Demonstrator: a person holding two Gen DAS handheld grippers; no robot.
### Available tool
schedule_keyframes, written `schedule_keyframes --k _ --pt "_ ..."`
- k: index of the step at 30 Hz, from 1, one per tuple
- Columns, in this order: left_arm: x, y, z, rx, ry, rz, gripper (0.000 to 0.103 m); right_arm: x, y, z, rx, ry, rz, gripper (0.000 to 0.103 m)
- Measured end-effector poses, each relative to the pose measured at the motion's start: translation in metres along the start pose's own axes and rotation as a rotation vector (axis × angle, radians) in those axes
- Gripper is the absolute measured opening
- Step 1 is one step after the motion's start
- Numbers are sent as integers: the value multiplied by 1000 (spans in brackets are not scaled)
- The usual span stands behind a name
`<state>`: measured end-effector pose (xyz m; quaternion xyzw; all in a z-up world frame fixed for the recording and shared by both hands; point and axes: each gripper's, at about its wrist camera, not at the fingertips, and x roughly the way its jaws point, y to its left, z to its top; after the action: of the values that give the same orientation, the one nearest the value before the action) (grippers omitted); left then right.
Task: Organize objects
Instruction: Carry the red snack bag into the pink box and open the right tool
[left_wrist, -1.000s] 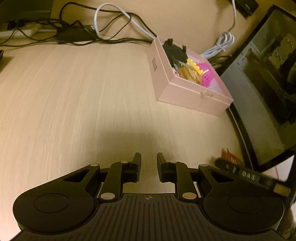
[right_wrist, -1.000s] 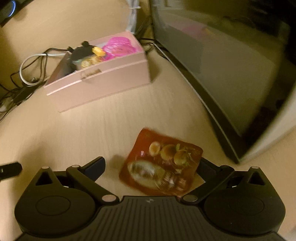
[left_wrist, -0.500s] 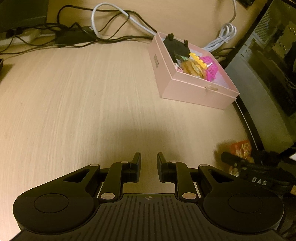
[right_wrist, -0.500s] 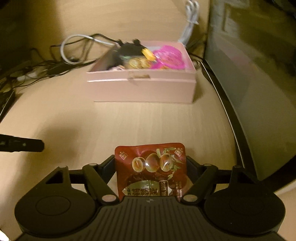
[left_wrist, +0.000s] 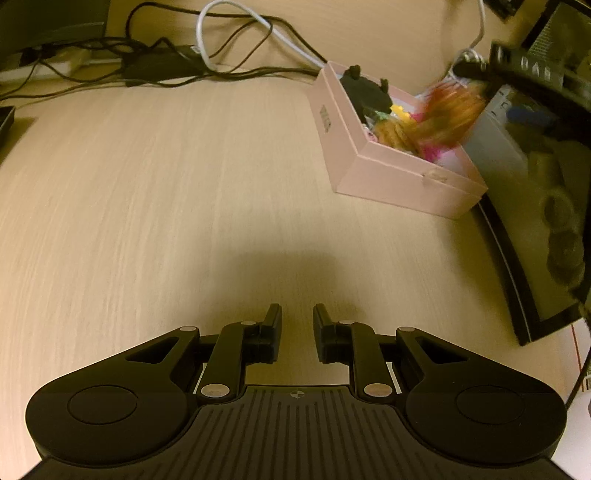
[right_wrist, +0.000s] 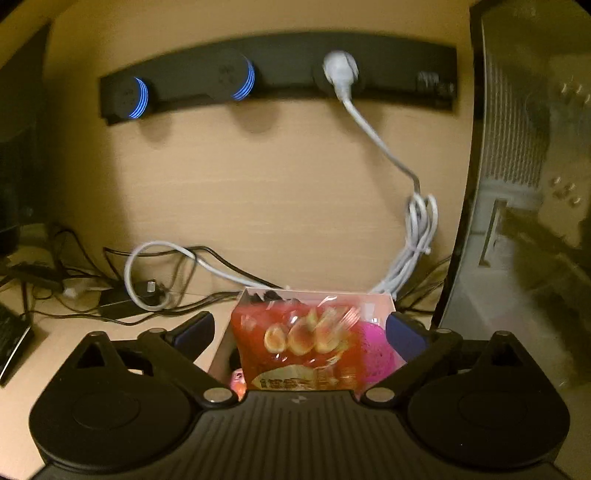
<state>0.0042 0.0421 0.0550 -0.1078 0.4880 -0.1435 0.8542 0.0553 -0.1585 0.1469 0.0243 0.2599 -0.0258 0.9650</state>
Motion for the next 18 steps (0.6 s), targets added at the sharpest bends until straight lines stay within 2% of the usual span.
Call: schedule_keyframes --k 2,5,7,9,12,15,18 --pt "1 1 1 -3 0 -2 20 -8 -7 -17 8 27 15 99" --pt "1 1 5 -9 -17 -13 20 -14 -12 -53 -30 79 -18 98" --pt "0 -4 14 -3 -54 -44 20 -16 -14 -73 -68 118 -45 90" --pt "-1 -14 31 11 -97 -87 20 -14 -16 -85 -102 156 -76 72" --pt "4 -40 63 80 -165 -121 20 -3 -20 -90 -123 178 -128 67" --pt "22 -61 94 120 -197 -89 20 6 -24 -88 -113 181 -165 67" --pt "49 -71 116 141 -171 -33 20 17 -26 -89 -118 183 -233 67"
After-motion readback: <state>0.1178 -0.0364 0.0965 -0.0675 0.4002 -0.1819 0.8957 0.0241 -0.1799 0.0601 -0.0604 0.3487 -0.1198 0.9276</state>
